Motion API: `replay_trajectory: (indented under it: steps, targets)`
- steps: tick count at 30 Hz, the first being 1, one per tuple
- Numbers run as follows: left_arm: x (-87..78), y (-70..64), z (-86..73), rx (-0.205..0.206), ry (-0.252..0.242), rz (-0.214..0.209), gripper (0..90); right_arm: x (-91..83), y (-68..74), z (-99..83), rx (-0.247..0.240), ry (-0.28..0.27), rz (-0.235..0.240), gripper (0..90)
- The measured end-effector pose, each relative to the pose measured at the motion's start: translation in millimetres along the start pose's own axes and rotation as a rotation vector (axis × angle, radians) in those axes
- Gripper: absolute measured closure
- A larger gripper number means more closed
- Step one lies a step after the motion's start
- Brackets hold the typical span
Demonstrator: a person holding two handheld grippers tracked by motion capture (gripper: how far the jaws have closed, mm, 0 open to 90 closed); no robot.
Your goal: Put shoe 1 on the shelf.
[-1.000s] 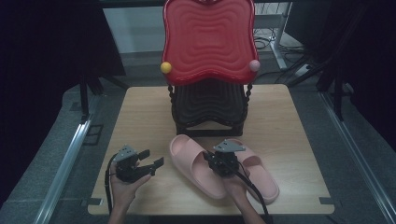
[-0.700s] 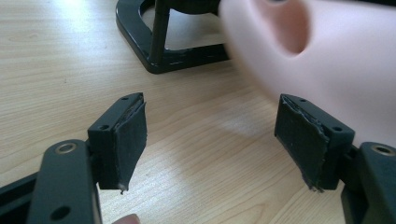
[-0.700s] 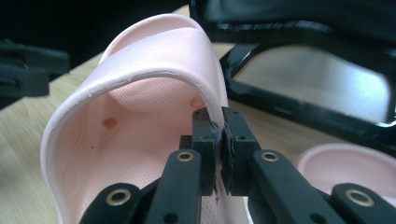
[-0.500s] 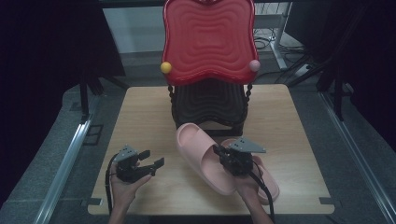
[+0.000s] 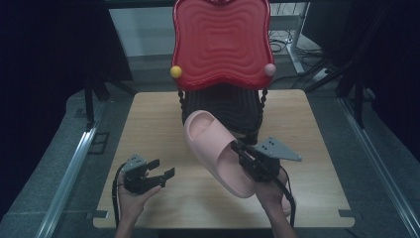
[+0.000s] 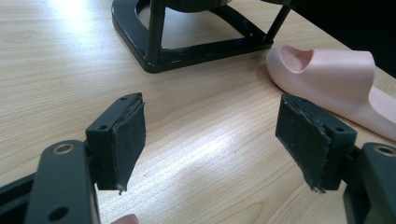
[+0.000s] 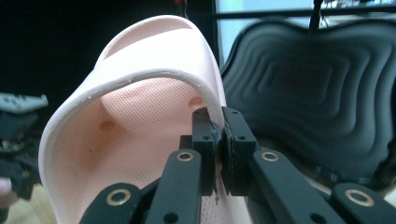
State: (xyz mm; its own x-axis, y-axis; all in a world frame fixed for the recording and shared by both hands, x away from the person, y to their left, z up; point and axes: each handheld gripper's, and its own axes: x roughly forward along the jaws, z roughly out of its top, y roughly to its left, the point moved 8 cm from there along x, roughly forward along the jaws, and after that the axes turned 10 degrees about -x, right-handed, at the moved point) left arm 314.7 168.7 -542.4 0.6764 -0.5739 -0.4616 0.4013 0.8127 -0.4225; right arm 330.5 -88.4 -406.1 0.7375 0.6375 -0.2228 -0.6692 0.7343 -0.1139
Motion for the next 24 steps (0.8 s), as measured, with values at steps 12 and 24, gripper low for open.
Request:
replay_trajectory:
  steps: [12, 24]
  targets:
    - [-2.0, -0.6, 2.4, -0.002, -0.016, -0.005, 24.2, 7.3, -22.3, 64.0, 0.024, -0.065, -0.025, 84.9]
    - [-2.0, 1.0, 2.4, -0.008, -0.017, -0.006, 24.3, 21.1, -44.7, 103.2, 0.028, -0.091, -0.084, 84.9]
